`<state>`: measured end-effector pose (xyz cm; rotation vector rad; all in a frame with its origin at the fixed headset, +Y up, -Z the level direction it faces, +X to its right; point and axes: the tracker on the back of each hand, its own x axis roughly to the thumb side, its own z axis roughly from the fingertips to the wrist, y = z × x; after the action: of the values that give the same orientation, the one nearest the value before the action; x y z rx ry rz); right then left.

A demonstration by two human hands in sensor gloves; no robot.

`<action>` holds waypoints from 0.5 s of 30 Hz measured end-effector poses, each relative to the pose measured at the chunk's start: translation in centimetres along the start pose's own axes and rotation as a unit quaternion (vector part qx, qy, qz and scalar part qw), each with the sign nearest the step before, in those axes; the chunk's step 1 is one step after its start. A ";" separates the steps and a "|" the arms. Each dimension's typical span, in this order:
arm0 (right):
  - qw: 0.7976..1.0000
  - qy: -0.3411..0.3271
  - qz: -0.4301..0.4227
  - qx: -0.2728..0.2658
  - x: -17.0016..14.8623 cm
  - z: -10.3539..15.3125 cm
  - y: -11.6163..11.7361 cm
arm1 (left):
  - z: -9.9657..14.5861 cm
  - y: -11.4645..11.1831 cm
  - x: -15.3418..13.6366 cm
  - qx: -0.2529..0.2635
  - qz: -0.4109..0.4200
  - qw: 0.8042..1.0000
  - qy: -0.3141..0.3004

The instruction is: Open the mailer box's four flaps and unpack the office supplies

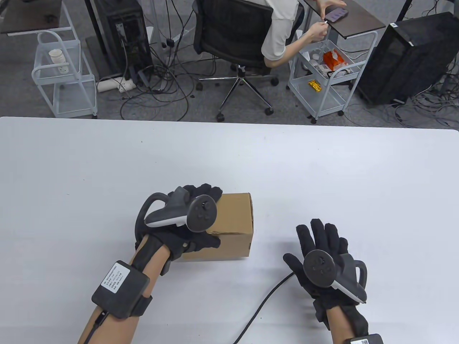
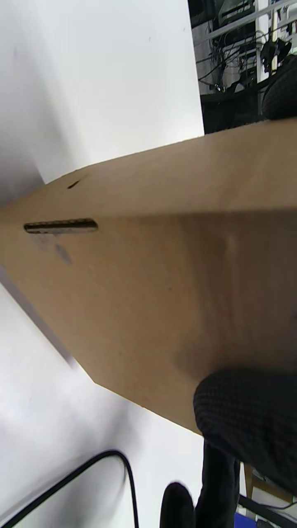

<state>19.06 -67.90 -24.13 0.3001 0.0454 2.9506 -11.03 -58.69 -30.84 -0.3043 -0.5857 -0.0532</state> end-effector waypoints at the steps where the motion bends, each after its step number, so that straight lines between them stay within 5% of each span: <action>1: 1.000 -0.001 0.000 0.001 0.1 0.0 0.0 | 0.0 -0.3 0.5 -0.004 0.000 1.000 -0.004; 15: 1.000 -0.020 0.003 -0.006 1.0 -0.1 0.1 | -0.3 -2.3 2.4 -0.008 0.007 1.000 -0.018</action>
<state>18.08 -67.86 -23.98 0.3580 0.0224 2.9492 -9.17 -60.86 -29.13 -0.3250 -0.6189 -0.0386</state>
